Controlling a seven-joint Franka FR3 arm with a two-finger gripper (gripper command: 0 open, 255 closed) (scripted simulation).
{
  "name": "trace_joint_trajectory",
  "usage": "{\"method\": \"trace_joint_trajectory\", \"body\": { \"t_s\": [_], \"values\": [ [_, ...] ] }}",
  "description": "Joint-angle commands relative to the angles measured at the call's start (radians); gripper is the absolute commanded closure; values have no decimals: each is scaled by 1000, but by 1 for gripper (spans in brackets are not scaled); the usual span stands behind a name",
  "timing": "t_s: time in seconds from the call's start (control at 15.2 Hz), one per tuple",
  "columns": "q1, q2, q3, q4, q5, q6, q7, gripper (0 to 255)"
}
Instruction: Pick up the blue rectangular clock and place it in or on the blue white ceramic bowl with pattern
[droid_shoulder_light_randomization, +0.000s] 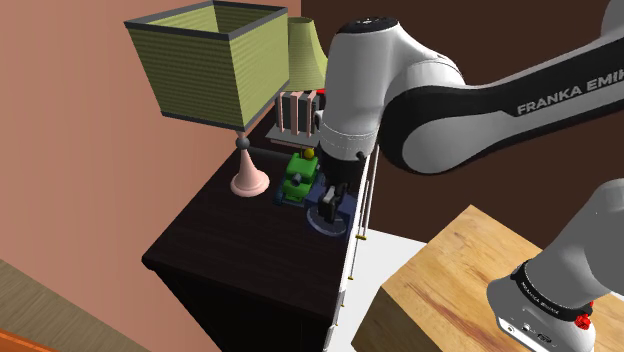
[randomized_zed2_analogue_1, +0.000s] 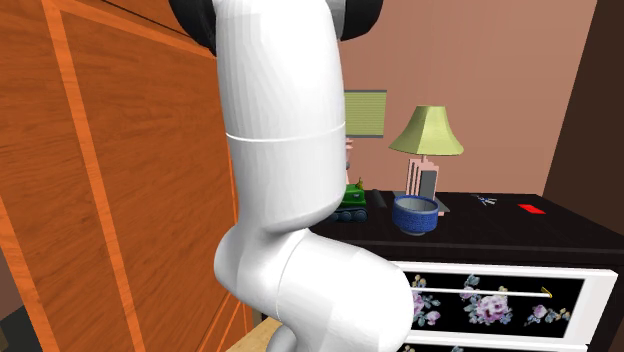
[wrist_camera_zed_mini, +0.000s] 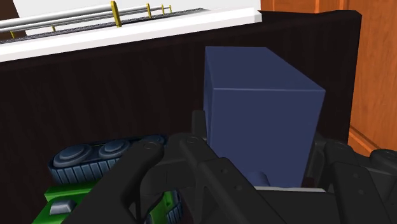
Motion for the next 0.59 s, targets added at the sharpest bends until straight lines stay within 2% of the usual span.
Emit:
{"method": "trace_joint_trajectory", "body": {
  "t_s": [0.0,0.53],
  "values": [
    [0,-9,-3,18,4,-26,-4,255],
    [-1,-45,-14,95,18,-136,-16,255]
  ]
}}
